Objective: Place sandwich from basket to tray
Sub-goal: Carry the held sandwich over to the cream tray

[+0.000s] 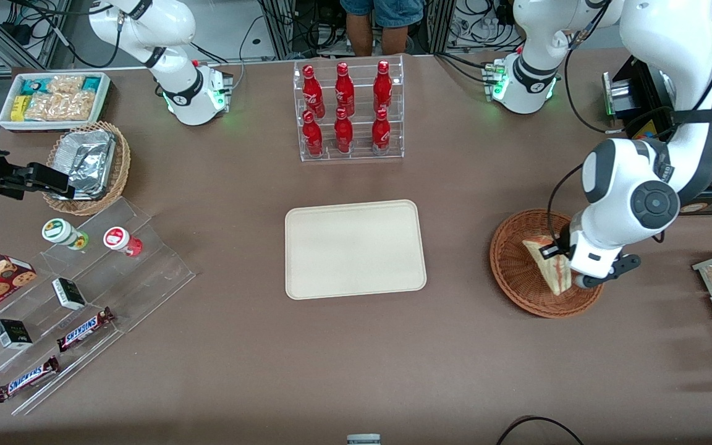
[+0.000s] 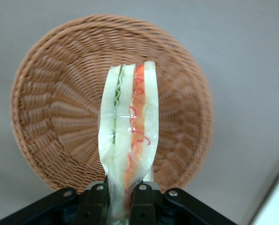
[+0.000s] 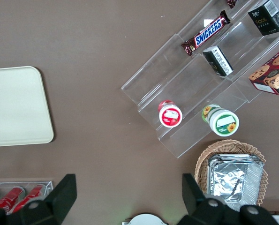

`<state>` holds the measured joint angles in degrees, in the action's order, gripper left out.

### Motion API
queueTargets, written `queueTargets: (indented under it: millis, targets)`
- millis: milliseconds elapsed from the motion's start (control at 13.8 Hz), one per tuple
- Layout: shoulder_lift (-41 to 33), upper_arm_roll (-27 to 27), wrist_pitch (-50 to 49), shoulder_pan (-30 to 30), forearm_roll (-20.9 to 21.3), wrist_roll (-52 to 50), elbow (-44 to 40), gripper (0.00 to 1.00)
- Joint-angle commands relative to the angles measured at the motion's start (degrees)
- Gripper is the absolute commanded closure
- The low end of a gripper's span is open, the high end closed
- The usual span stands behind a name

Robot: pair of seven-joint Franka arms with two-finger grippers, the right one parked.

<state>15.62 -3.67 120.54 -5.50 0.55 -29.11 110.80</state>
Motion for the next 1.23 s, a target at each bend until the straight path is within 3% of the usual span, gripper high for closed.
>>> queueTargets:
  millis: [0, 362, 870, 1159]
  targets:
    - [1.6, -0.64, -1.19, -3.19, -0.28, 4.14, -2.51, 1.0]
    - [7.56, -1.96, -1.54, -11.88, -0.46, 3.36, -9.88, 1.0]
    - [18.02, -1.96, -4.18, -24.01, -4.67, -8.14, -24.37, 1.0]
    - [26.02, -1.87, -3.65, -31.58, -4.42, -15.6, -33.78, 1.0]
